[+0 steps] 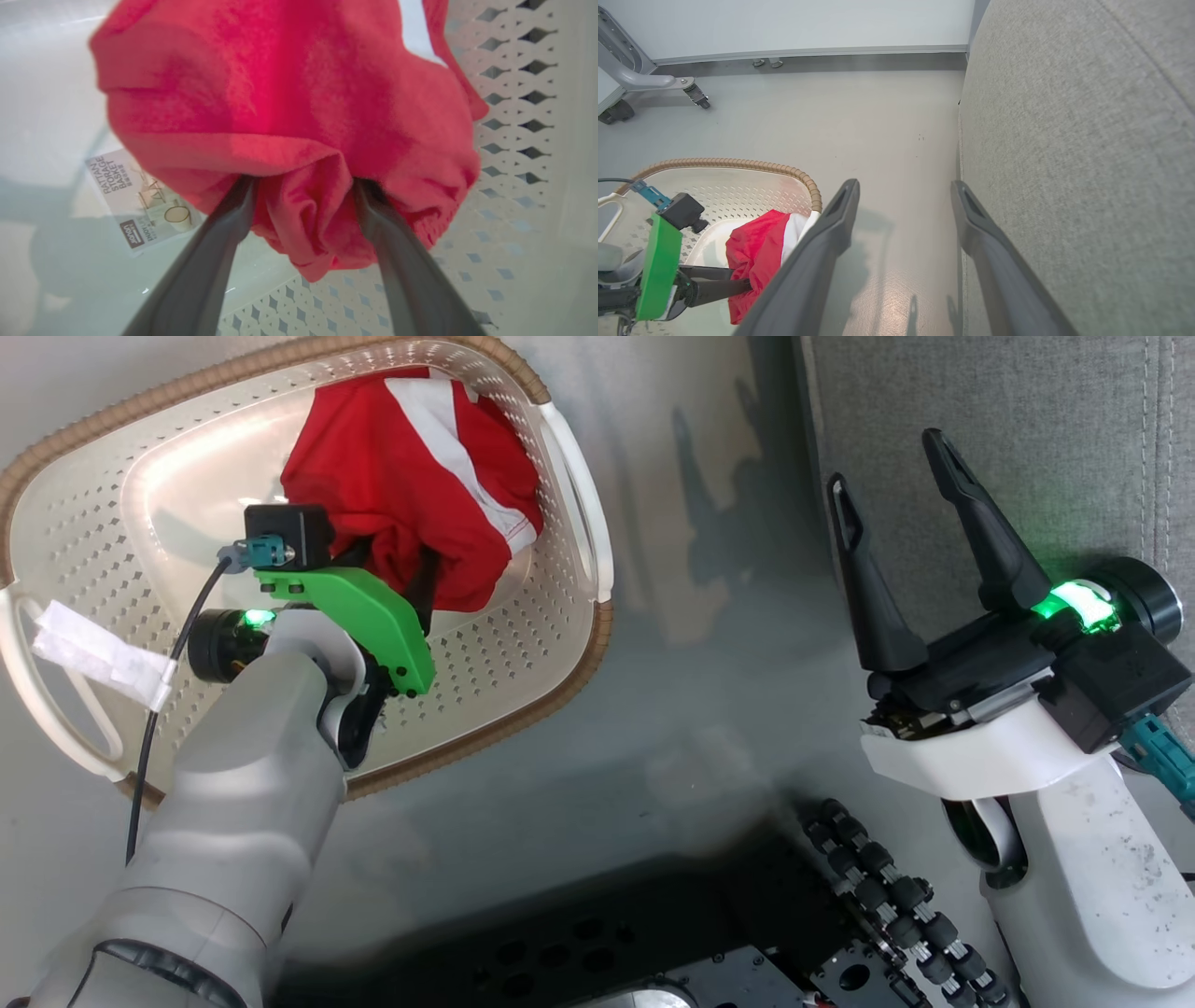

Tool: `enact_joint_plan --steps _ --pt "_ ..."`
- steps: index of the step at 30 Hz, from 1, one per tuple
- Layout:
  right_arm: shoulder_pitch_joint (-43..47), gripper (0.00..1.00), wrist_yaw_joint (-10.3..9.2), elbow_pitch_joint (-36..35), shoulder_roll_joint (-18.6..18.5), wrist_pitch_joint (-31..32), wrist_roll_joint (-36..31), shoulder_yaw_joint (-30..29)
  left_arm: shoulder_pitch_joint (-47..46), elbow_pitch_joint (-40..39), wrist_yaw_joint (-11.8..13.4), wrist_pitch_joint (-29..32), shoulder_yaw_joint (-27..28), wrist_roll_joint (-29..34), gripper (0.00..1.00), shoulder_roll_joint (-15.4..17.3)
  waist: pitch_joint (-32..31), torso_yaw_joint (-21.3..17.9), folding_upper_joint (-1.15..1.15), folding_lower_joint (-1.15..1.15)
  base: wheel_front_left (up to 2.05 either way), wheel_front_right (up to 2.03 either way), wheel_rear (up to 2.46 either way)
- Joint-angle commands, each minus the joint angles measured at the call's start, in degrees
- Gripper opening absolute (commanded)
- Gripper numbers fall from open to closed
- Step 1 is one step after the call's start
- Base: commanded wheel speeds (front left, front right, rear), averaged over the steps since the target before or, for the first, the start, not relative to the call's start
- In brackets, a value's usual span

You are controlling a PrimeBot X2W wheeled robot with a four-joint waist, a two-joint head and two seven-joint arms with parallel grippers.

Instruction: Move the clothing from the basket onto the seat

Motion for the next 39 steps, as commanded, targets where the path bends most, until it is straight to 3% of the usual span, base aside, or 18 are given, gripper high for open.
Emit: enact_joint_plan --steps 1,17,18,20,21,30,39 --pt "-0.22 1.00 0.02 1.39 -0.38 0.16 0.23 0.13 -1.09 0.91 -0.12 -0.42 -0.43 -0.75 1.00 0.13 0.02 -0.21 0.00 0.00 0.00 0.00 0.00" --pt "0.31 1.00 0.02 -0.54 -1.78 0.15 0.59 0.95 -3.22 4.20 -0.12 -2.55 -3.99 -3.58 1.00 -1.31 1.11 -1.38 0.00 0.00 0.00 0.00 0.00" --pt "0.40 1.00 0.01 -0.60 -1.87 0.15 0.57 0.82 -3.42 4.17 -0.12 -2.65 -4.23 -3.73 0.77 -1.42 1.20 -1.37 0.00 0.00 0.00 0.00 0.00" --pt "0.54 1.00 0.01 -0.70 -1.98 0.15 0.48 0.58 -3.59 3.72 -0.12 -2.26 -4.84 -4.35 0.15 -1.64 1.39 -1.26 0.00 0.00 0.00 0.00 0.00" --pt "0.60 1.00 0.01 -0.70 -1.98 0.15 0.36 0.54 -3.55 3.36 -0.12 -1.76 -5.25 -4.66 0.00 -1.78 1.48 -1.17 0.00 0.00 0.00 0.00 0.00" --pt "-1.53 1.00 0.03 -0.47 -0.82 0.15 0.90 2.21 -4.02 2.51 -0.12 -4.01 -10.25 -3.79 0.00 -0.20 0.95 -0.92 0.00 0.00 0.00 0.00 0.00" --pt "-2.30 1.00 0.00 0.12 -0.51 0.09 1.43 2.30 -1.08 -0.46 -0.12 -7.66 -13.14 -3.96 0.00 0.13 -4.50 0.95 0.00 0.00 0.00 0.00 0.00"
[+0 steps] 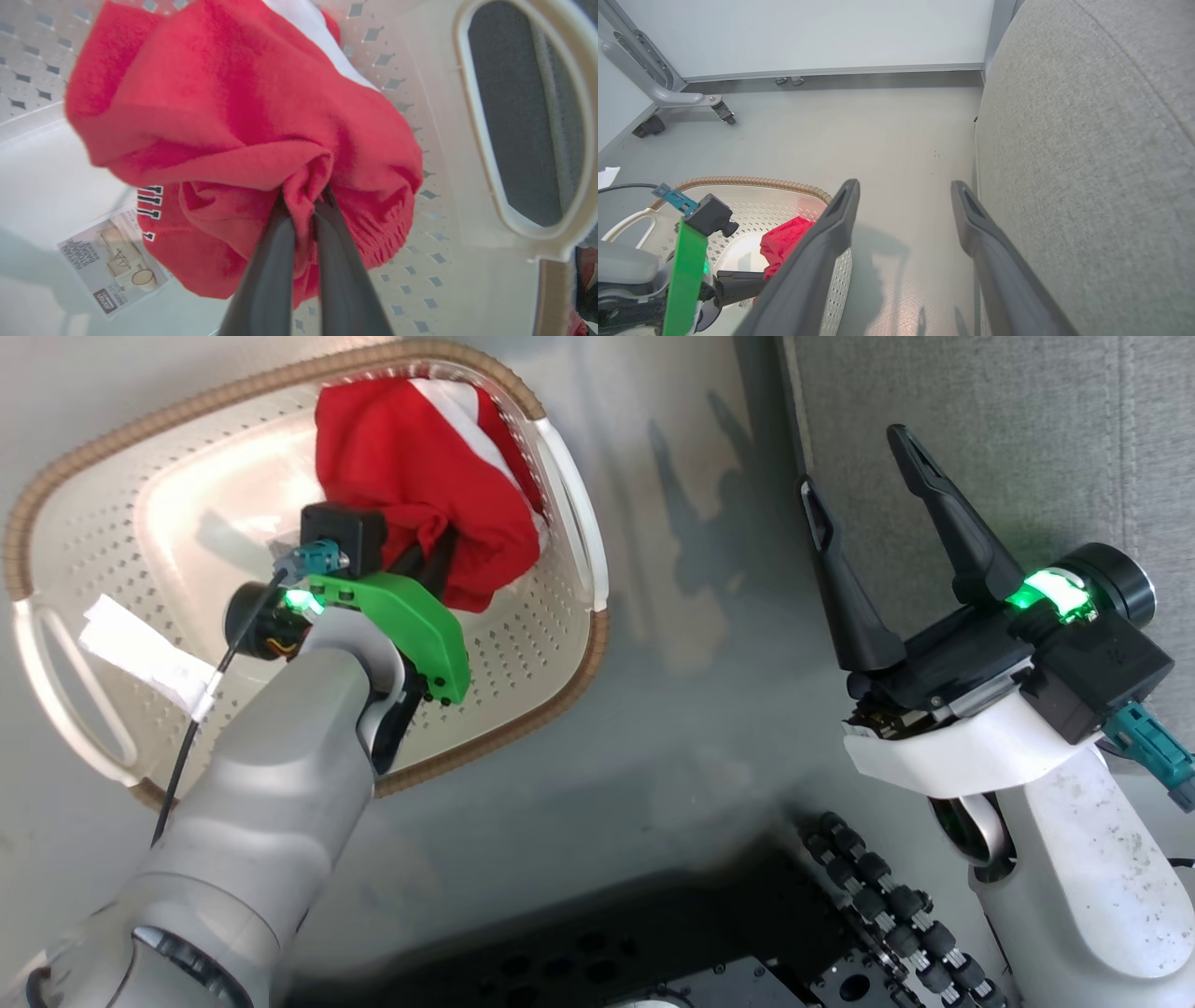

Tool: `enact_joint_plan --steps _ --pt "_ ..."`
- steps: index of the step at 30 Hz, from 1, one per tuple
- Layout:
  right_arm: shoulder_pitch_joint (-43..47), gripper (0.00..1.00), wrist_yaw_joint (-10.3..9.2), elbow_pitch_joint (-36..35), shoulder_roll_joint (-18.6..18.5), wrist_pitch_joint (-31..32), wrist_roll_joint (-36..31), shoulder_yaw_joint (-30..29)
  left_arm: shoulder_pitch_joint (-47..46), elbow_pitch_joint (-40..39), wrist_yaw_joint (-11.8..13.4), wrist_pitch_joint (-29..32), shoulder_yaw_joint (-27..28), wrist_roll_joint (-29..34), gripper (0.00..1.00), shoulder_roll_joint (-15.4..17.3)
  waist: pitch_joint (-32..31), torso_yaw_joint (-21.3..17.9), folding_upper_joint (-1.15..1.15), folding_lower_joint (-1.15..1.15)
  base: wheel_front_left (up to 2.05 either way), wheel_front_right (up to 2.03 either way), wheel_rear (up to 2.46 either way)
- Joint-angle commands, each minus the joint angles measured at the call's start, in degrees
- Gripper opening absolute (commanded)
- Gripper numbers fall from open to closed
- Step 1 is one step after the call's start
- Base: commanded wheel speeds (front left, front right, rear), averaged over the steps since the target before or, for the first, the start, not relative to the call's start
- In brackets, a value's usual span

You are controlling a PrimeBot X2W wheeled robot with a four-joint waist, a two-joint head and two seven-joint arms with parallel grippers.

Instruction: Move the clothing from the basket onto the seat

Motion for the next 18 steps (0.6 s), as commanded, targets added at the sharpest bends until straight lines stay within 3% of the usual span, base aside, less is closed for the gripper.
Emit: enact_joint_plan --steps 1,9,18 --pt "-0.36 1.00 -0.02 0.35 -0.04 0.00 0.22 -0.12 1.43 -0.56 -0.12 -0.39 -0.09 -0.05 0.00 0.49 -3.24 1.54 0.00 0.00 0.00 0.00 0.00" --pt "1.44 1.00 -0.02 2.22 0.12 -0.01 1.16 0.16 8.68 -9.48 -0.12 -0.39 8.60 4.85 0.00 1.14 -13.53 4.64 0.00 0.00 0.00 0.00 0.00" --pt "6.34 1.00 -0.02 5.72 -0.06 -0.01 2.61 1.08 22.26 -20.03 -0.12 -0.41 20.76 17.96 0.00 -0.44 -28.27 8.12 0.00 0.00 0.00 0.00 0.00"
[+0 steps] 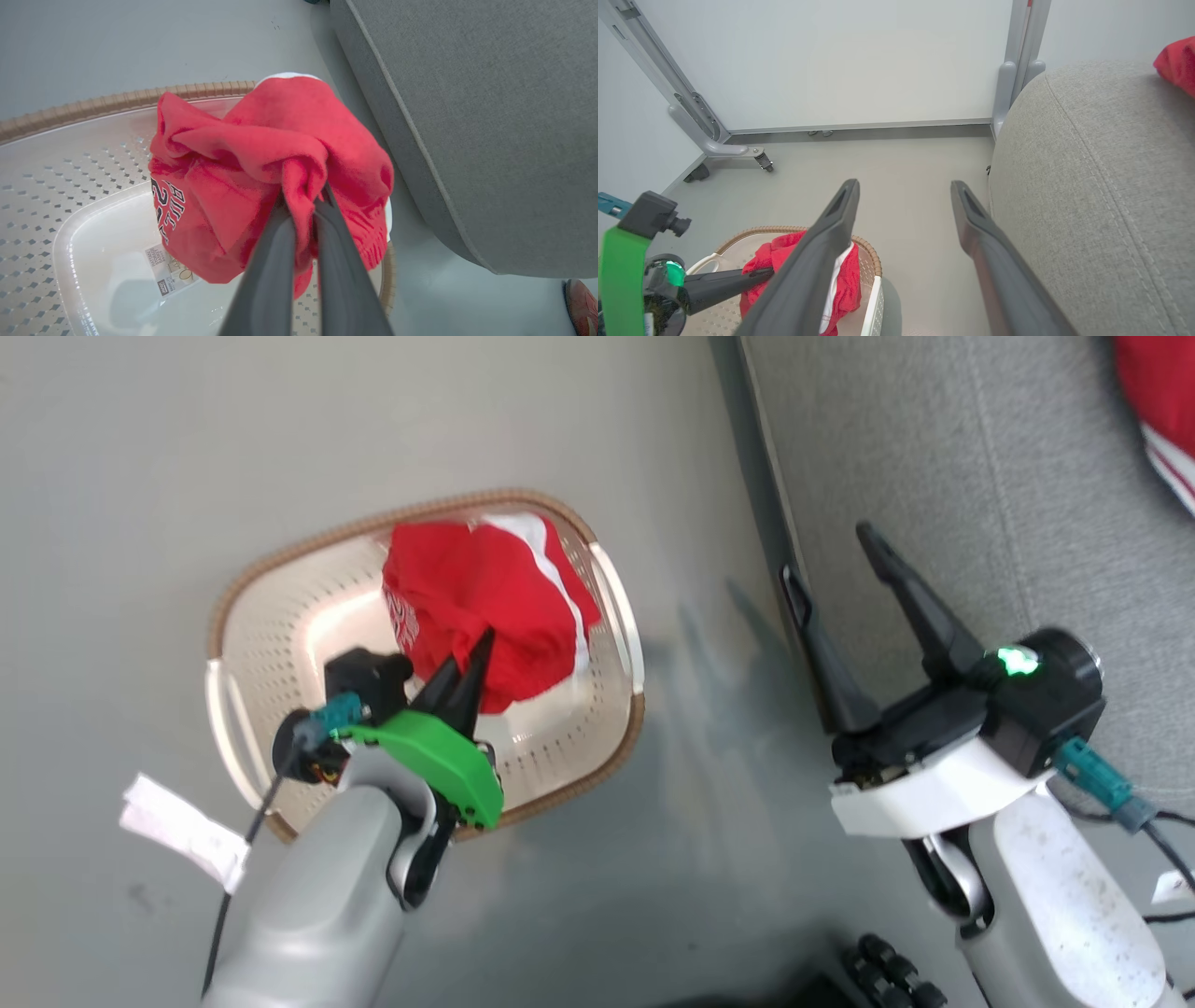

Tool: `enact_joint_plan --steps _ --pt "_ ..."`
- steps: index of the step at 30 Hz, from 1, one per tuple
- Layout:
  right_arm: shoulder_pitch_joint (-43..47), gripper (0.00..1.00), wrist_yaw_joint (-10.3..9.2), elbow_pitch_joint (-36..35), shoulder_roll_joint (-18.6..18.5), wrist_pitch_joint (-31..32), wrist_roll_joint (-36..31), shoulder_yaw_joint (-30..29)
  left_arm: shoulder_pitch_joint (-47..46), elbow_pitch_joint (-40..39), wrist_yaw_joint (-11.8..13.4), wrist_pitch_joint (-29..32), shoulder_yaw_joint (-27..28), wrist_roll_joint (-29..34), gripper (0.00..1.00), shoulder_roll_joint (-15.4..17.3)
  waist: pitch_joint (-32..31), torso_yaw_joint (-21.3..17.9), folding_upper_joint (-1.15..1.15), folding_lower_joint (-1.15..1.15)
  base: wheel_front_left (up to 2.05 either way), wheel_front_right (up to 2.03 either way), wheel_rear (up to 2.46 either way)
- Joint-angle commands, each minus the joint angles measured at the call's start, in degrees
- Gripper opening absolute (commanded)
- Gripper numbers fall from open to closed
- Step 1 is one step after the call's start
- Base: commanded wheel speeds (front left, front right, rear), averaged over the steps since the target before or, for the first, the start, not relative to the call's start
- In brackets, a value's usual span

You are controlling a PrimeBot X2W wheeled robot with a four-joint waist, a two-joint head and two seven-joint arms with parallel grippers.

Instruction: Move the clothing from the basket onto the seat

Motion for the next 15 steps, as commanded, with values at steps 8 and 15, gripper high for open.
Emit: enact_joint_plan --steps 8,15 --pt "7.79 1.00 -0.02 4.20 0.30 -0.02 2.43 1.87 11.92 -9.90 -0.12 -0.03 8.66 8.91 0.00 -1.61 -23.13 5.38 0.00 0.00 0.00 0.00 0.00" --pt "13.38 1.00 -0.02 6.97 0.35 -0.02 4.10 4.42 19.82 -18.29 -0.12 -0.03 12.10 13.51 0.00 -2.46 -33.13 5.36 0.00 0.00 0.00 0.00 0.00"
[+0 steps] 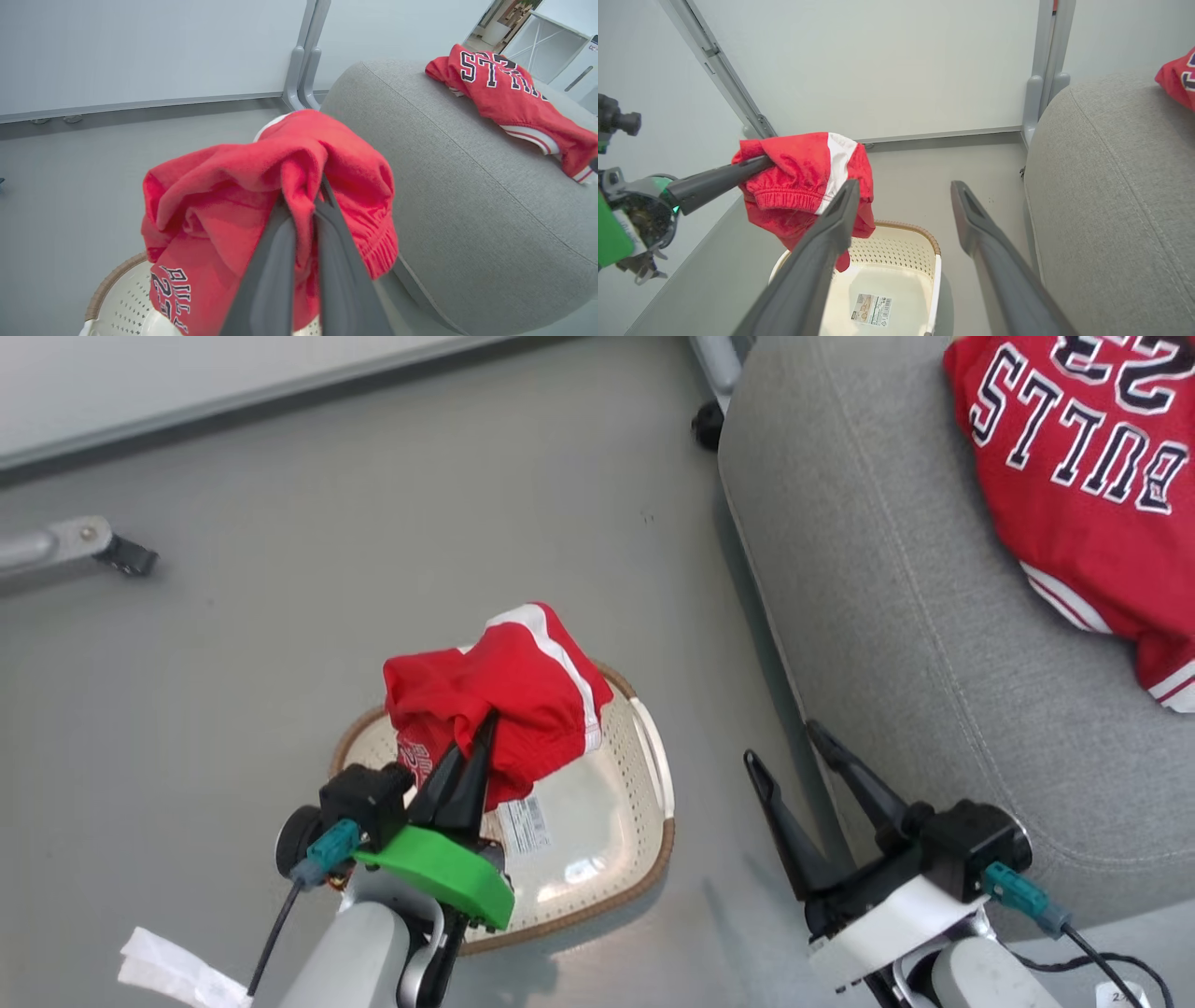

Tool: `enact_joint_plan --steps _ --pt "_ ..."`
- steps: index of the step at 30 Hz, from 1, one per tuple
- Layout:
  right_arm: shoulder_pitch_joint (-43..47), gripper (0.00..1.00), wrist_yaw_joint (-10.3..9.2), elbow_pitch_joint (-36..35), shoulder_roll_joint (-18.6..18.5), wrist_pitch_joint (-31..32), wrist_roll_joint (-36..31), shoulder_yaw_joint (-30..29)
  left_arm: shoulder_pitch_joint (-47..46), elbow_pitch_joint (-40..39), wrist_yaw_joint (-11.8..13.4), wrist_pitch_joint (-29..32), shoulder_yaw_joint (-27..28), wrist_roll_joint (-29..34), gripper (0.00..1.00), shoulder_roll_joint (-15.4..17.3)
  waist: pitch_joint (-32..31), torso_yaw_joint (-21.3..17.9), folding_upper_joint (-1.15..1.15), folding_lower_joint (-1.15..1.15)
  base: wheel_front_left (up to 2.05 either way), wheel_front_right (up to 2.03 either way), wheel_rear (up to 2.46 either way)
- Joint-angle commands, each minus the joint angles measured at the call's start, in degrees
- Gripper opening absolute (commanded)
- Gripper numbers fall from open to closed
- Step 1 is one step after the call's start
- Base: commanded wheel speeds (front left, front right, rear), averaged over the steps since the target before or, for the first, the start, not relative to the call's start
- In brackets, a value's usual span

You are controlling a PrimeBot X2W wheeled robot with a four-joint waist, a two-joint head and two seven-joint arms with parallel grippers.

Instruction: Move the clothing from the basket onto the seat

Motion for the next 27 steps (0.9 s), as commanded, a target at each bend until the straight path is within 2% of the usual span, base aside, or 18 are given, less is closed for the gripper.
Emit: enact_joint_plan --steps 1,6,12,27 --pt "2.23 1.00 -0.02 0.54 -0.27 -0.02 0.52 0.40 2.36 -1.72 -0.12 -0.03 0.50 1.07 0.00 -0.20 -12.53 1.94 0.00 0.00 0.00 0.00 0.00" --pt "5.50 1.00 -0.02 0.96 -0.58 -0.02 1.06 0.78 6.00 -6.62 -0.12 -0.04 2.12 3.23 0.00 -0.64 -16.60 1.47 0.00 0.00 0.00 0.00 0.00" --pt "7.23 1.00 -0.02 1.00 -0.50 -0.02 0.97 1.25 7.43 -10.05 -0.12 -0.04 0.88 4.10 0.00 -0.86 -18.55 0.90 0.00 0.00 0.00 0.00 0.00" --pt "6.22 1.00 -0.02 2.21 -1.17 -0.02 -2.00 6.07 6.52 -9.13 -0.11 -0.04 -4.17 3.58 0.00 -1.35 -20.47 0.33 0.00 0.00 0.00 0.00 0.00"
